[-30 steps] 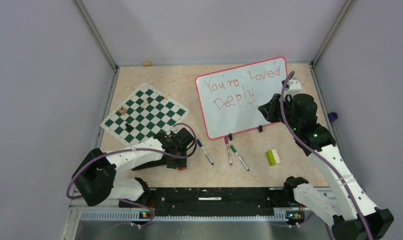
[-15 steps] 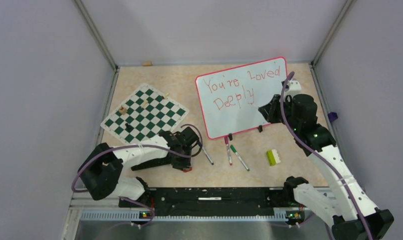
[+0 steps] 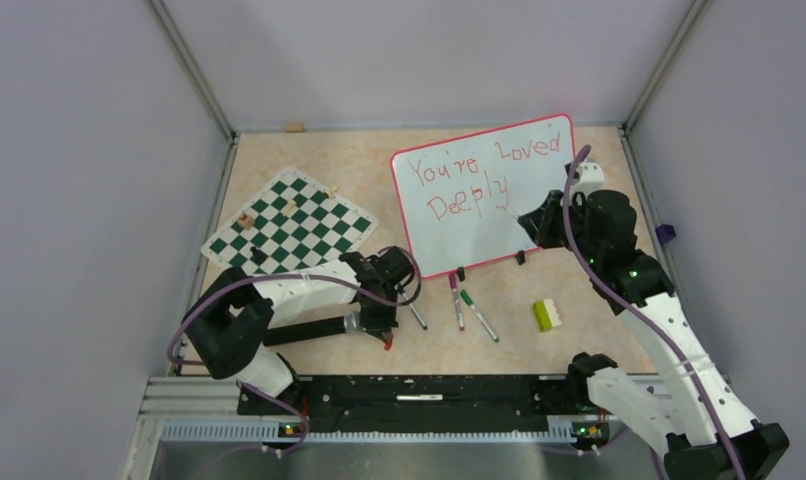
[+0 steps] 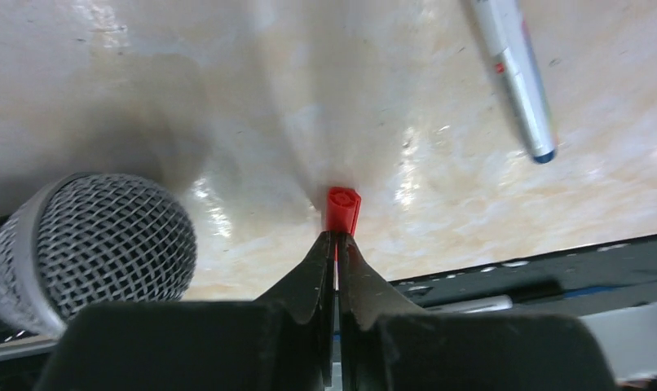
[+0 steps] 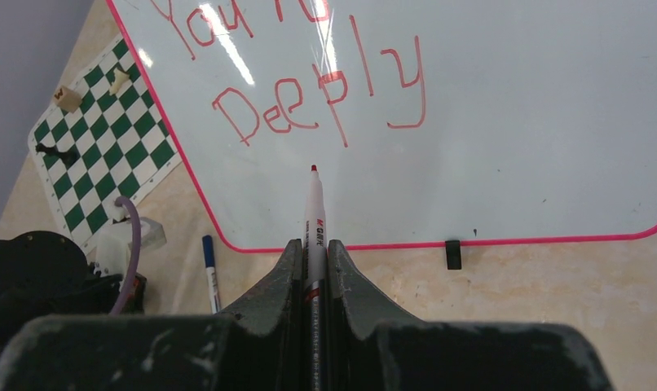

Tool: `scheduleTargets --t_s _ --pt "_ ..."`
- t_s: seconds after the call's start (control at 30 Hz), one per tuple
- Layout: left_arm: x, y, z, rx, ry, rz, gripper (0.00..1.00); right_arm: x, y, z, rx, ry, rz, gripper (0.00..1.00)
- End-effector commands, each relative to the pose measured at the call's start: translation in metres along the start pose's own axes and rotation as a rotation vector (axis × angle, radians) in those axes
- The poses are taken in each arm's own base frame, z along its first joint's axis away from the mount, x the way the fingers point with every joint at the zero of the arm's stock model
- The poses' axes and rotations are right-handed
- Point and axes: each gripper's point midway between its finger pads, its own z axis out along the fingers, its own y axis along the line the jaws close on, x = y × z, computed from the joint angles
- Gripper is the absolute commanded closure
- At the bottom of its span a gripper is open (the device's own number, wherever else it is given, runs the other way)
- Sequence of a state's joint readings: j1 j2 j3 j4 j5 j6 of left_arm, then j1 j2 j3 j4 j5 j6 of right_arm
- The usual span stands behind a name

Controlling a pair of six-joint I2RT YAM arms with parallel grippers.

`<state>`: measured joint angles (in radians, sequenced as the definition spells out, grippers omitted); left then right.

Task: Write a sentence on the whiteboard
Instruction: Move the pen cap to the center of the board.

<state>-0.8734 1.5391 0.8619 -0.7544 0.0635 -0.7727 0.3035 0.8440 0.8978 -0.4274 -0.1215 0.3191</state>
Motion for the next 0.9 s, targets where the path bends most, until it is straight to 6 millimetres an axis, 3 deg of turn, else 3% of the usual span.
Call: scheduleTargets --t_s 0.0,0.23,0.33,0.4,0.5,0.6,0.63,0.7,0.73,0.87 --pt "-0.025 -0.025 0.020 0.122 -0.061 -0.195 0.95 -0.030 0.008 -0.012 -0.013 -0.084 0.000 1.00" --pt "-0.074 -0.039 0.000 0.314 -0.260 -0.493 0.92 -0.030 0.010 -0.013 -0.021 -0.077 -0.002 1.00" --pt "-0.084 -0.044 -0.024 0.324 -0.326 -0.380 0.83 -0.028 0.012 -0.015 -0.033 -0.062 -0.004 1.00" --pt "-0.084 -0.032 -0.035 0.242 -0.356 -0.305 0.72 -0.023 0.015 -0.016 -0.051 -0.042 -0.004 1.00" --pt "-0.077 -0.015 -0.049 0.150 -0.360 -0.205 0.56 -0.008 0.021 -0.016 -0.098 -0.002 0.010 1.00" --pt "-0.072 -0.018 -0.059 0.165 -0.340 -0.069 0.48 0.009 0.028 -0.015 -0.156 0.047 0.032 1.00" --pt "-0.072 -0.022 -0.061 0.181 -0.337 -0.024 0.42 0.014 0.031 -0.015 -0.178 0.063 0.043 1.00" --pt "-0.068 -0.033 -0.060 0.228 -0.304 0.058 0.19 0.023 0.036 -0.013 -0.213 0.087 0.066 1.00" --pt "-0.068 -0.036 -0.058 0.229 -0.288 0.080 0.15 0.027 0.038 -0.012 -0.225 0.100 0.074 1.00" --pt "-0.065 -0.037 -0.045 0.121 -0.232 0.154 0.23 0.029 0.040 -0.015 -0.221 0.125 0.057 1.00"
